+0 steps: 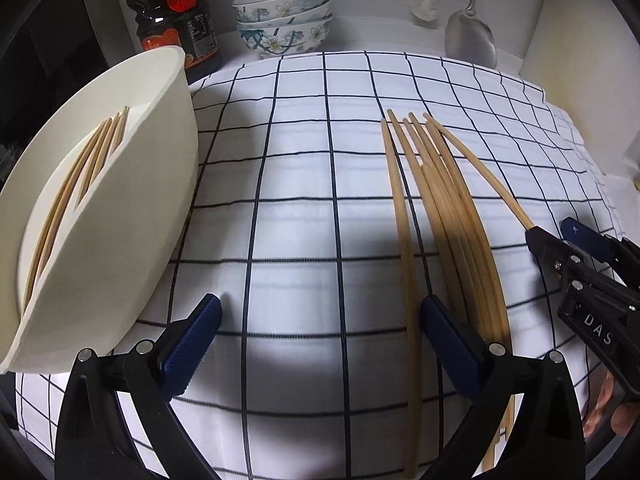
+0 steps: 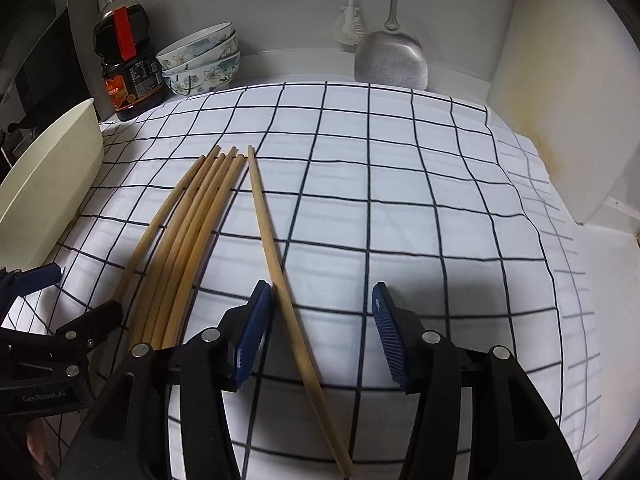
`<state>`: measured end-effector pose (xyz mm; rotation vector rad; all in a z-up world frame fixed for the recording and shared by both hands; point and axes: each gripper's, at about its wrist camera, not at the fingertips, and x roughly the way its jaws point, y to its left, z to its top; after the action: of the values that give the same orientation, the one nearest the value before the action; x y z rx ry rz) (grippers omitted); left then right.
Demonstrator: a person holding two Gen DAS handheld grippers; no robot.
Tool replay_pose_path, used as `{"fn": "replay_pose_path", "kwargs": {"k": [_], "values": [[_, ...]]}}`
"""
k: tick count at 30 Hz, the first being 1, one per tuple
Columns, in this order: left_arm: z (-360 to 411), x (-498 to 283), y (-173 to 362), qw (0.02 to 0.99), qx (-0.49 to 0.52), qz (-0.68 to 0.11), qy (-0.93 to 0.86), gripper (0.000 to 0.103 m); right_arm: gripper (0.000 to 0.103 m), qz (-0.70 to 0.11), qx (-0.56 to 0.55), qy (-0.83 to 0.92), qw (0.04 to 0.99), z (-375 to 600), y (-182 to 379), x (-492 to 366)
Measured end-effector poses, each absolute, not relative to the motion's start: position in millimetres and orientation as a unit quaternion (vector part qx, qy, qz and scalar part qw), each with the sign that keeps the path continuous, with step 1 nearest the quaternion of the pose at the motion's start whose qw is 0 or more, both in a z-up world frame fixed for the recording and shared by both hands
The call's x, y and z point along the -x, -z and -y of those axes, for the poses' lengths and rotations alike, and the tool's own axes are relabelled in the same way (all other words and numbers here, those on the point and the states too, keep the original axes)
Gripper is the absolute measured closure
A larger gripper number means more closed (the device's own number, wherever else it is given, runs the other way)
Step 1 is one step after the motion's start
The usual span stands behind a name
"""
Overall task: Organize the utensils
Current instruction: 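Close the right tool on the wooden chopstick and lift it, then carry the chopstick into the white basin and open the right tool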
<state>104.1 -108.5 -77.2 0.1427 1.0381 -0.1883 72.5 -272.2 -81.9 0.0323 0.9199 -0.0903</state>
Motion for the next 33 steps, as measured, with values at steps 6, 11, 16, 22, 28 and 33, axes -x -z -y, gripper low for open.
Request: {"fn": "replay_pose_path", "kwargs": {"k": [6, 11, 16, 22, 28, 33], "values": [[113, -106, 76, 0.869, -0.070, -0.478, 0.102, 0.016, 0.065, -0.434, -0.005, 0.027, 0.900, 265, 82, -81], [121, -100, 71, 0.875, -0.070, -0.463, 0.122, 0.051, 0.091, -0.432, 0.026, 0.020, 0.901, 249, 81, -85], [121, -95, 69, 0.877, -0.051, -0.458, 0.136, 0.096, 0.097, -0.430, 0.031, 0.019, 0.902, 243, 82, -81], [115, -90, 66, 0.870, -0.026, -0.467, 0.158, 0.096, 0.097, -0.429, -0.050, 0.011, 0.902, 265, 78, -75], [105, -69, 48, 0.873, -0.018, -0.453, 0.181, 0.096, 0.097, -0.407, -0.099, -0.001, 0.908, 273, 62, -66], [83, -52, 15, 0.883, 0.001, -0.419, 0.212, 0.096, 0.097, -0.374, -0.122, -0.012, 0.919, 268, 34, -52]]}}
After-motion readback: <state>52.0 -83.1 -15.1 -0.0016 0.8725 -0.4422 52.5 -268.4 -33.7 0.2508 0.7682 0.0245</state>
